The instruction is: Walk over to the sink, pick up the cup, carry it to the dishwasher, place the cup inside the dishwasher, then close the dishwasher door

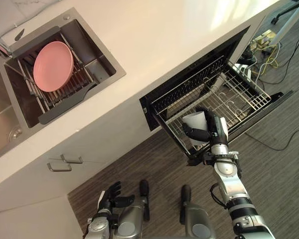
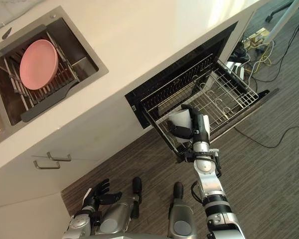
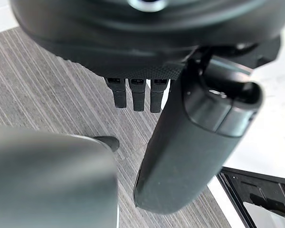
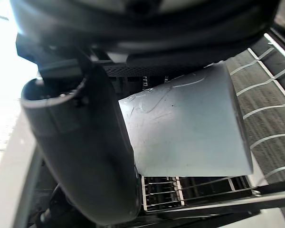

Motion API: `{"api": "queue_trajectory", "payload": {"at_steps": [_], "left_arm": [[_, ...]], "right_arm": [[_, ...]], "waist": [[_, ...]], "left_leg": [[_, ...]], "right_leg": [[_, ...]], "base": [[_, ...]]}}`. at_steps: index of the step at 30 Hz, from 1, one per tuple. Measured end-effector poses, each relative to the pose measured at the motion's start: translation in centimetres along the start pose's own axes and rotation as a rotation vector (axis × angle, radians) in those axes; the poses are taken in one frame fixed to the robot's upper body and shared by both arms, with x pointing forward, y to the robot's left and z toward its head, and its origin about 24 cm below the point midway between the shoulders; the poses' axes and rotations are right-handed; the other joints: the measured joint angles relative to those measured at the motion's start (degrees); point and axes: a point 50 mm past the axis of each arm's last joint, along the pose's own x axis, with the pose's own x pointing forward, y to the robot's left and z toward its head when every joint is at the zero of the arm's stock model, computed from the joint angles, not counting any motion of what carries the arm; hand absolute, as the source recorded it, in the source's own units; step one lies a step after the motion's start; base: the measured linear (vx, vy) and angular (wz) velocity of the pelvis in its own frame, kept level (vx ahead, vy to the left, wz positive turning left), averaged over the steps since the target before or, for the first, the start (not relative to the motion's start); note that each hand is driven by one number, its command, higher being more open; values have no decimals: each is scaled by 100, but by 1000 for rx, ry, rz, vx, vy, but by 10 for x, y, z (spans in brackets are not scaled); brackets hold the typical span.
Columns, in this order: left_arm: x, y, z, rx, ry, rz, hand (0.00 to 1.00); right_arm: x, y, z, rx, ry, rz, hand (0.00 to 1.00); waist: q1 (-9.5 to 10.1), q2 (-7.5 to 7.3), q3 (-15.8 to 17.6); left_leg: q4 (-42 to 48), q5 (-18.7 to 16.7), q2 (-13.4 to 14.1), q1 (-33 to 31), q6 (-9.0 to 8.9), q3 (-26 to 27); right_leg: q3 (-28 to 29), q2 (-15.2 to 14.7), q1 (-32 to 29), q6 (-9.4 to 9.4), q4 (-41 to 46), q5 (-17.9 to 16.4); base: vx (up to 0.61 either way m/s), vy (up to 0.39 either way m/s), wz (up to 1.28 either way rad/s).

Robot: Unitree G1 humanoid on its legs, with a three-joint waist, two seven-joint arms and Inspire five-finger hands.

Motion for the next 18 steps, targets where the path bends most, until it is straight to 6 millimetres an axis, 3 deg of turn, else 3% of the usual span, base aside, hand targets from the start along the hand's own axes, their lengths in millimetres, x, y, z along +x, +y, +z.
{"api": "queue_trajectory", "payload": {"at_steps": [9,17,18], "left_arm": [[4,0,13,-29,-55,27,90],[5,-4,16,-34,-68,19,90],[5,-4,16,-35,-68,18,90]], "right_arm": [[32,-11,25,-124,-49,-68,30],[39,-10,23,-195,-18,-83,30],[40,-10,23,-195,-15,-82,90]], "waist": [[68,57,356],[138,76,374],[138,81,377]], "left_leg": [[-9,122,-23,-185,61,-17],[-101,211,-21,-194,46,-91],[-121,228,-22,-194,45,-94]], "right_leg": [[22,-46,-324,-36,290,-23],[-18,-55,-384,-80,391,-79],[-20,-55,-392,-80,395,-79]], "base": [[-41,6,1],[-3,1,4],[0,0,0]]}}
